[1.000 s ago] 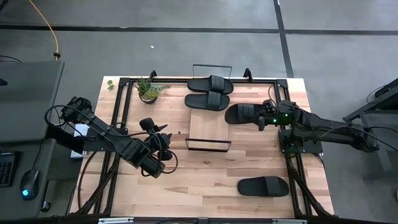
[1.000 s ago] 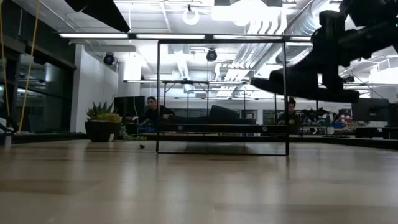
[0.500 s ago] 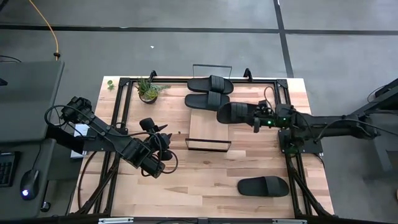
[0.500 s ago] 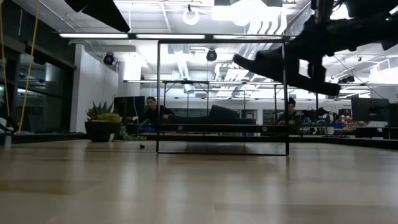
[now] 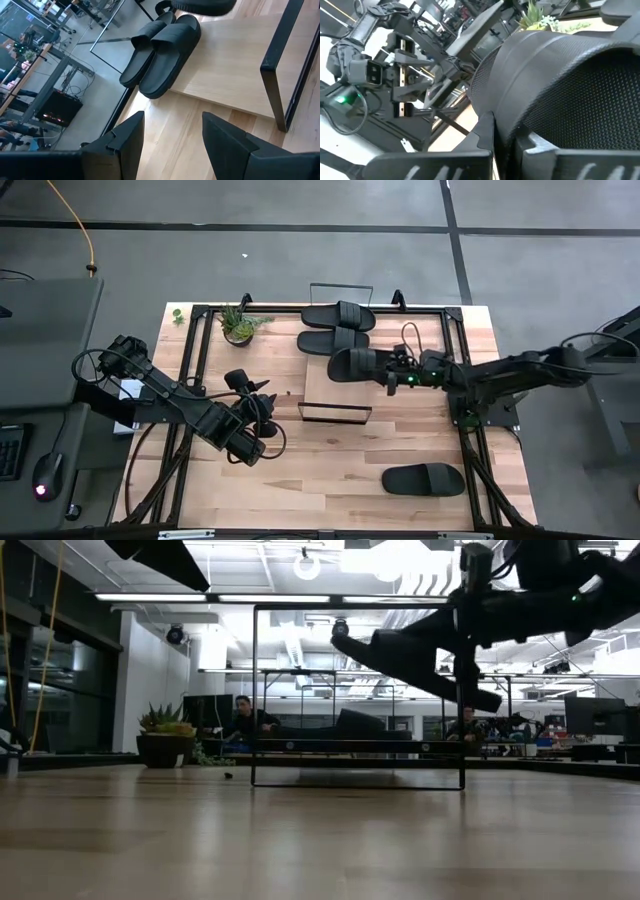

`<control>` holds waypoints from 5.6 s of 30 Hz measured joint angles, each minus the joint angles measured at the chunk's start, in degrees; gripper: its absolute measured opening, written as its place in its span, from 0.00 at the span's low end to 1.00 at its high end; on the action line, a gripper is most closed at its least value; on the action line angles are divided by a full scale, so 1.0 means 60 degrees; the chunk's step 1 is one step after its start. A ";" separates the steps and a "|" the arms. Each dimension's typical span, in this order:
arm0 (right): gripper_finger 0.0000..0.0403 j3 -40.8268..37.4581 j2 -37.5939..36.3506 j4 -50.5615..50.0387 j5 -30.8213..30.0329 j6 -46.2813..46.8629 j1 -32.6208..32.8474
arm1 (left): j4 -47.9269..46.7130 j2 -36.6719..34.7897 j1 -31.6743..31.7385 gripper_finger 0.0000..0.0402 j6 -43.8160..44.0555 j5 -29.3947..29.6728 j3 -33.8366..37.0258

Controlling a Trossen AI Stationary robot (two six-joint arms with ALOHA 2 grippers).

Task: Pick and place slides into the shelf
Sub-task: Put the left black slide on the shelf

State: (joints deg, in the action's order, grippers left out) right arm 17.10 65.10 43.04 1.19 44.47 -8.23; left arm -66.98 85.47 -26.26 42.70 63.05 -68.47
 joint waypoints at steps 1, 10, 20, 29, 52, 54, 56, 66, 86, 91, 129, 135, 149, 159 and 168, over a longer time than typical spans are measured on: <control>0.00 0.0000 0.0258 0.0263 0.0003 0.0026 0.0000 | 0.0000 0.0000 0.0000 0.46 0.0000 0.0000 0.0001; 0.00 0.0438 0.2245 0.1424 0.0318 0.0253 -0.0004 | -0.0002 0.0000 0.0000 0.46 0.0000 0.0005 0.0004; 0.00 0.2371 0.3981 0.1440 0.0849 0.0015 -0.0016 | -0.0003 0.0000 0.0000 0.46 0.0000 0.0036 0.0001; 0.00 0.3300 0.5582 0.1338 0.1295 0.0316 -0.0271 | -0.0015 0.0000 0.0000 0.46 0.0000 0.0025 0.0000; 0.06 0.3320 0.5740 0.0949 0.0006 -0.0119 -0.0546 | -0.0051 0.0000 0.0000 0.46 0.0000 -0.0002 0.0000; 0.08 0.3315 0.5740 0.0944 -0.0064 -0.0328 -0.0546 | -0.0051 0.0000 0.0000 0.46 0.0000 -0.0007 0.0000; 0.11 0.3315 0.5740 0.0945 -0.0161 -0.0453 -0.0546 | -0.0054 0.0000 0.0000 0.46 0.0000 -0.0007 0.0000; 0.35 0.3335 0.5752 0.0921 -0.0496 -0.1246 -0.0583 | -0.0051 0.0000 0.0000 0.46 0.0001 -0.0007 0.0001; 0.54 0.5188 0.5398 -0.3615 -0.1465 -0.3357 -0.0601 | -0.0071 0.0001 -0.0004 0.46 0.0002 -0.0109 0.0000; 0.54 0.5753 0.4797 -0.5273 -0.1902 -0.4064 -0.0590 | -0.0073 0.0004 -0.0004 0.46 0.0002 -0.0109 -0.0004; 0.54 0.5916 0.4221 -0.6906 -0.1787 -0.6751 0.0311 | 0.0007 0.0000 0.0000 0.46 -0.0047 -0.0109 -0.0004; 0.54 0.5916 0.4221 -0.7154 -0.2674 -0.7161 0.0637 | 0.0007 0.0000 0.0000 0.46 -0.0047 -0.0109 -0.0004; 0.54 0.5923 0.4627 -0.7172 -0.3791 -0.7487 0.0592 | 0.0004 0.0000 0.0000 0.46 -0.0047 -0.0109 0.0000; 0.54 0.5923 0.4881 -0.6851 -0.5412 -0.7489 0.0524 | 0.0009 0.0000 0.0000 0.46 -0.0047 -0.0107 0.0000; 0.54 0.5905 0.4881 -0.6793 -0.5479 -0.7222 0.0426 | 0.0011 0.0000 0.0000 0.46 -0.0047 -0.0106 0.0000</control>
State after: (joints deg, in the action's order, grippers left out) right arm 52.53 94.39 2.28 -31.68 1.14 -5.67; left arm -66.92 85.47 -26.26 42.41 62.41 -68.47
